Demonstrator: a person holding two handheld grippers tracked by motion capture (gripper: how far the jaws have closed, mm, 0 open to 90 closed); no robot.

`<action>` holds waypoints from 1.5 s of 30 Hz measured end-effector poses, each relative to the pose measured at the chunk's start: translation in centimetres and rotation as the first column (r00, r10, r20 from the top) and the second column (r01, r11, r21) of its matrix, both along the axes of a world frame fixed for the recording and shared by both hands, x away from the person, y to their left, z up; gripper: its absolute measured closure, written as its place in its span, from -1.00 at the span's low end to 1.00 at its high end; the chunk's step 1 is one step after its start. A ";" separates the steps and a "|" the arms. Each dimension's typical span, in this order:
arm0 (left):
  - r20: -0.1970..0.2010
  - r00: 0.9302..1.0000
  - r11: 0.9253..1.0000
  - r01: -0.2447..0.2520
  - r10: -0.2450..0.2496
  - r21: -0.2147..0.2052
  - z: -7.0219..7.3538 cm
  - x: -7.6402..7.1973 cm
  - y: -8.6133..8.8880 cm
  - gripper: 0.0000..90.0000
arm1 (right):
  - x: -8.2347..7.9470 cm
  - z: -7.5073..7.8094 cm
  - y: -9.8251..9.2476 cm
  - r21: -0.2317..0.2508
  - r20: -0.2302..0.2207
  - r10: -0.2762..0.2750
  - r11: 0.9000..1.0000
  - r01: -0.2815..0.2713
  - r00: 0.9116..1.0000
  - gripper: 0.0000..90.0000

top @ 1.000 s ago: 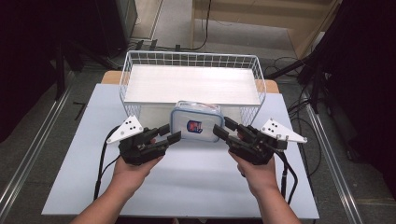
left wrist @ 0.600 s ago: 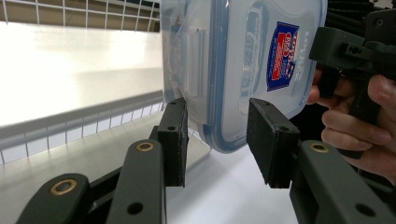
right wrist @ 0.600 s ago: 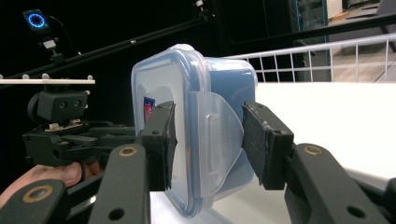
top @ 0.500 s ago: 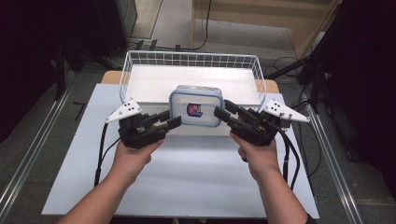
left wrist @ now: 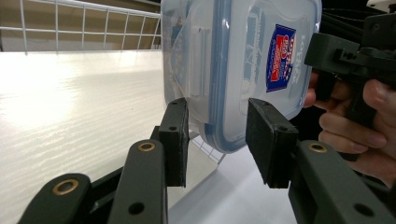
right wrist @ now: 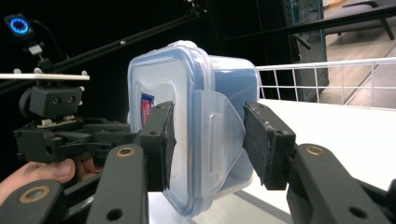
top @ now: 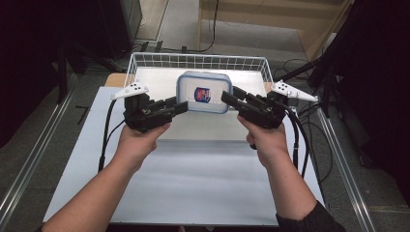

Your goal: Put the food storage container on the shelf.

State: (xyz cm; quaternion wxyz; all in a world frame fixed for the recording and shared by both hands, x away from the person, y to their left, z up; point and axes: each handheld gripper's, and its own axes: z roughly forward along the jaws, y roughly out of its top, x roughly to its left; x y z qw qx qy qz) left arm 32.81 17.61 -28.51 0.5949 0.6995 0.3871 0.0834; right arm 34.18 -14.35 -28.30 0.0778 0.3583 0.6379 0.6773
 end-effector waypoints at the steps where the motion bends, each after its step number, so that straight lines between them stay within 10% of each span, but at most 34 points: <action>1: -0.009 1.000 1.000 0.002 -0.002 -0.001 0.1 0.2 0.0 0.35 | 0.5 0.1 -0.1 0.017 -0.027 0.006 1.000 -0.005 1.000 0.25; 31: -0.236 0.972 1.000 -0.004 0.003 -0.004 0.1 3.7 0.5 0.38 | 4.9 -0.6 -0.2 0.060 -0.270 0.039 0.998 -0.024 0.962 0.25; 45: -0.298 0.955 0.999 -0.009 0.000 -0.031 0.1 4.6 1.3 0.40 | 6.5 -1.5 0.3 0.097 -0.370 0.072 0.995 -0.039 0.926 0.24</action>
